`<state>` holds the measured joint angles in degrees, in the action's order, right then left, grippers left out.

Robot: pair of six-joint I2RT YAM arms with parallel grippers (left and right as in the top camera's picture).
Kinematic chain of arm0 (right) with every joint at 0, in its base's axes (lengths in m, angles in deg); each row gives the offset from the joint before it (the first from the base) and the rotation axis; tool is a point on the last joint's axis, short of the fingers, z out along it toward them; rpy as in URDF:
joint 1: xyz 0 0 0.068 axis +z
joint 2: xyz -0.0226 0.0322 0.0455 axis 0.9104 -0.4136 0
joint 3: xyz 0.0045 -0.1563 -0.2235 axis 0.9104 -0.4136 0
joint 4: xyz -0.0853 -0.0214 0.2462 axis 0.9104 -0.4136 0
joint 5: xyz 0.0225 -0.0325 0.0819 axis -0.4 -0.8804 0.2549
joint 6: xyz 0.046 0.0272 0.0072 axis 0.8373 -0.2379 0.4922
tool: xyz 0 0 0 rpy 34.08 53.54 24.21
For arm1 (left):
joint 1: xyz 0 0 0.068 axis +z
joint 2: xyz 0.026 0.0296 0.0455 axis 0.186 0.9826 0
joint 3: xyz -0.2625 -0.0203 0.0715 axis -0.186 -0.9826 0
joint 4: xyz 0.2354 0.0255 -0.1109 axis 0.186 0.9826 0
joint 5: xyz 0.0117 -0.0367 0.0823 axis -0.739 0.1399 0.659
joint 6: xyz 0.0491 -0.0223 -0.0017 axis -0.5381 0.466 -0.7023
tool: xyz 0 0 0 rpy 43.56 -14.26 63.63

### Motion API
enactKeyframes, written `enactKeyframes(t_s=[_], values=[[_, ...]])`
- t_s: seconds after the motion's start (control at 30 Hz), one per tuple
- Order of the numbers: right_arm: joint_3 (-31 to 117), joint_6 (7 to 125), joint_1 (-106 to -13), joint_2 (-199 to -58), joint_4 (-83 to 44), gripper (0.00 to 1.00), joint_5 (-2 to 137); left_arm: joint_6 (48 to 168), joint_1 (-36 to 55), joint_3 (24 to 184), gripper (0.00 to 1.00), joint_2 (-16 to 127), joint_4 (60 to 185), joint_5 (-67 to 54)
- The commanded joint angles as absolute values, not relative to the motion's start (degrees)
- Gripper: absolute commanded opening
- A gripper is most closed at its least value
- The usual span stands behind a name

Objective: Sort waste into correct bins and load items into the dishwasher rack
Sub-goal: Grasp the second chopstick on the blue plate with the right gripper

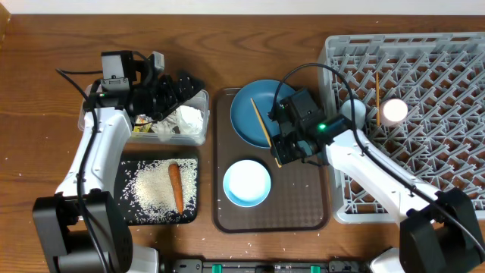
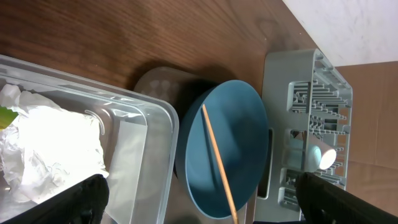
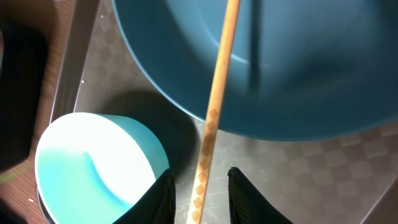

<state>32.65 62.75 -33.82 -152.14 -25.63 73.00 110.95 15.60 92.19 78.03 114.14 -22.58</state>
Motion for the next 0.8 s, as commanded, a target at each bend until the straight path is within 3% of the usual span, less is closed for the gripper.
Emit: enactKeyframes(t_s=[0.0,0.23,0.77], values=[[32.3,63.8,-31.8,-152.7,-25.6,0.28,72.9,111.4,15.8,92.6,0.98,77.9,114.3,-23.3],[32.3,63.7,-29.8,-152.7,-25.6,0.36,72.4,111.4,15.8,92.6,0.98,77.9,114.3,-23.3],[31.7,63.8,-29.7,-152.7,-25.5,0.36,68.2,111.4,15.8,92.6,0.98,77.9,114.3,-23.3]])
